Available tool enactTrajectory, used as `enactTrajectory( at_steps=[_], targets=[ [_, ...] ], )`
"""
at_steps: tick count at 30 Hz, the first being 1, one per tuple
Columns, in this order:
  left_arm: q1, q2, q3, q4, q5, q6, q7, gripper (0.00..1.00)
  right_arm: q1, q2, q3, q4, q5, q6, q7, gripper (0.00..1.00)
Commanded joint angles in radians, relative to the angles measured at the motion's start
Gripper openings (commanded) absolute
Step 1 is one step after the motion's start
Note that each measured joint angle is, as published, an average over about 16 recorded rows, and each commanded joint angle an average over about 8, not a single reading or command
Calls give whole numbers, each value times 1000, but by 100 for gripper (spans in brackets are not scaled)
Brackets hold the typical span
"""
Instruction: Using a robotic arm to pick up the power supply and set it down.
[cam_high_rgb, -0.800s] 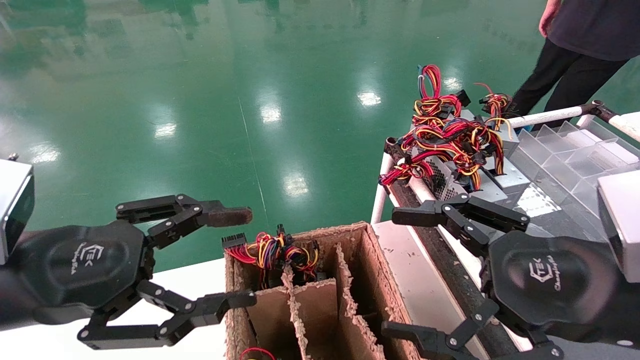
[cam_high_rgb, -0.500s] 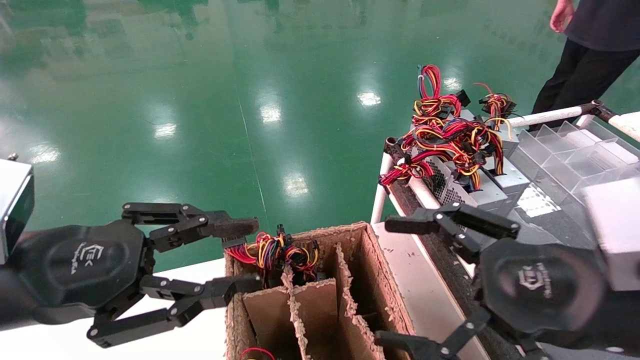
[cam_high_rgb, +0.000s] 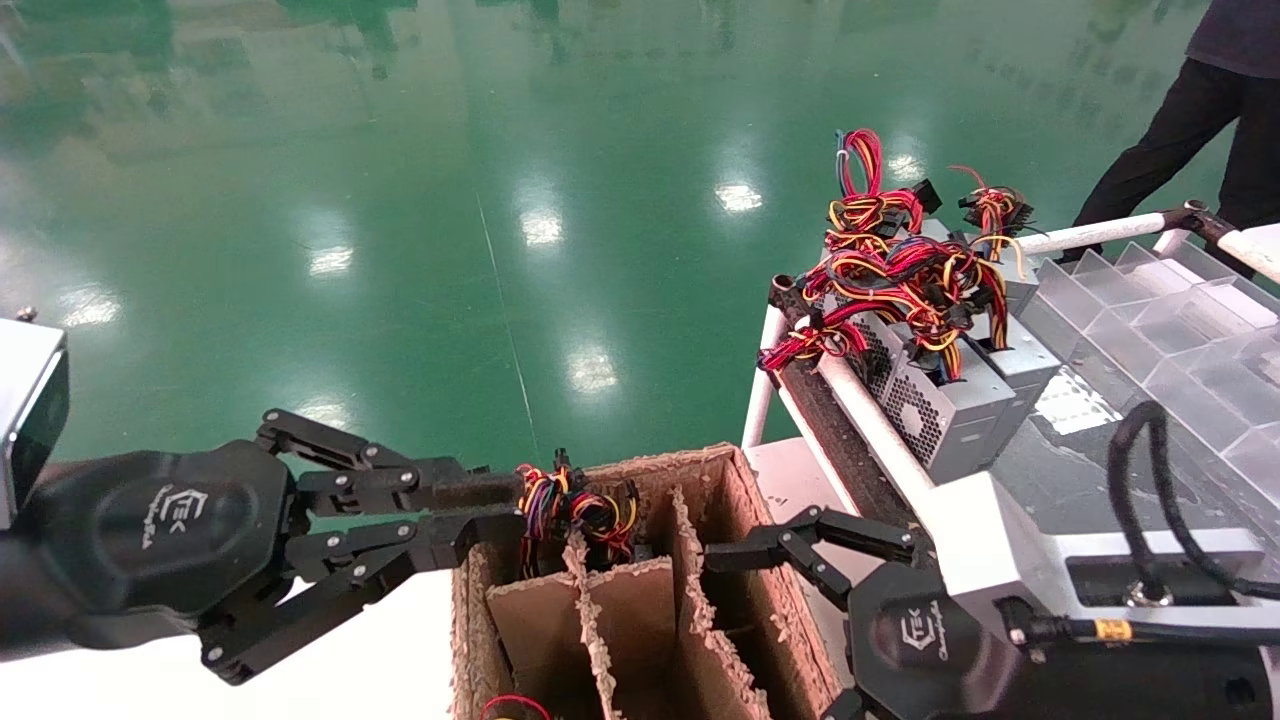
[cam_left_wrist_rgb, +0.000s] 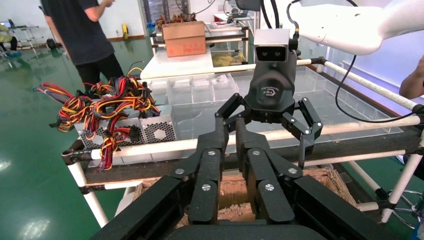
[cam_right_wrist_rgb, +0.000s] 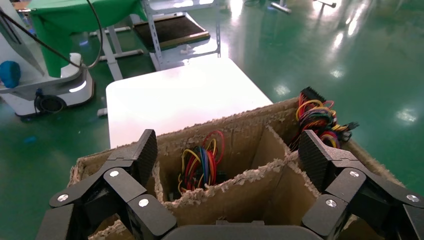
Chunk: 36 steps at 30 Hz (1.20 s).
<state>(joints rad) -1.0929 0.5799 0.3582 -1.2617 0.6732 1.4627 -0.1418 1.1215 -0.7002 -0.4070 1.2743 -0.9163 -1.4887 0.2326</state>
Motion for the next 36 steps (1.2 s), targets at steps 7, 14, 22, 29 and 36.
enactTrajectory(
  at_steps=[7, 14, 22, 29, 36],
  targets=[
    [0, 0, 0, 0, 0, 0, 0, 6, 4, -5, -9, 2, -17, -1, 0, 100],
    [0, 0, 0, 0, 0, 0, 0, 93, 17, -75, -67, 15, -108, 16, -4, 100],
    [0, 0, 0, 0, 0, 0, 0, 100, 63, -175, -146, 26, -230, 19, -8, 100],
    [0, 0, 0, 0, 0, 0, 0, 100, 88, -254, -199, 15, -323, 41, -24, 100],
    [0, 0, 0, 0, 0, 0, 0, 100, 96, -313, -240, 23, -421, 82, -57, 51]
  ],
)
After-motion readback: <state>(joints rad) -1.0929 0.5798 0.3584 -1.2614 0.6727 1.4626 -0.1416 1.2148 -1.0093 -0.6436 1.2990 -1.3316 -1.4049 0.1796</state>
